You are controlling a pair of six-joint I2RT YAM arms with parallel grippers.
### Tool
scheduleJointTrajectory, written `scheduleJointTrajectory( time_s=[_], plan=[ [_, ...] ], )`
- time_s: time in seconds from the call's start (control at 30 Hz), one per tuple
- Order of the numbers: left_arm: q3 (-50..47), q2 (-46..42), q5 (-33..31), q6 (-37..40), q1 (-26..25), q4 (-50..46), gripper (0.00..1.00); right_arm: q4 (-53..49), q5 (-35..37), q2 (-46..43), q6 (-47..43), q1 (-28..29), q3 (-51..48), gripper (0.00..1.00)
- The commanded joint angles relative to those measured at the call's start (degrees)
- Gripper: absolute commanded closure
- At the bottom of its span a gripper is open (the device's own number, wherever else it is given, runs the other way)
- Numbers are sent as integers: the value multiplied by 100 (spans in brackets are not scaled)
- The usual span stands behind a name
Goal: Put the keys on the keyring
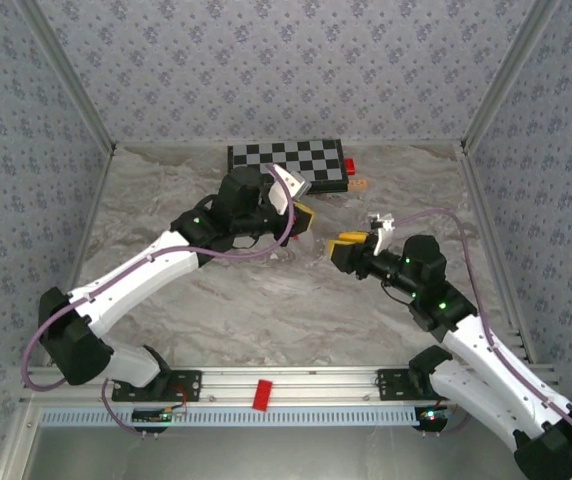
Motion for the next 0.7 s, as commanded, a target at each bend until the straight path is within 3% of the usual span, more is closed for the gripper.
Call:
scheduleJointTrajectory(
  time_s=[0.0,0.13,0.3,0.67],
  plan=[
    [139,-27,119,-352,14,252,100,180,285,70,-424,340,181,49],
    [188,23,106,-440,12,226,100,40,1166,276,-883,819,336,48],
    [221,20,133,-415,14,131,100,23,1751,473,-1212,981,425,48],
    [237,-58,282,-397,2,24,100,38,1571,945,-1543,977,719,51]
  ],
)
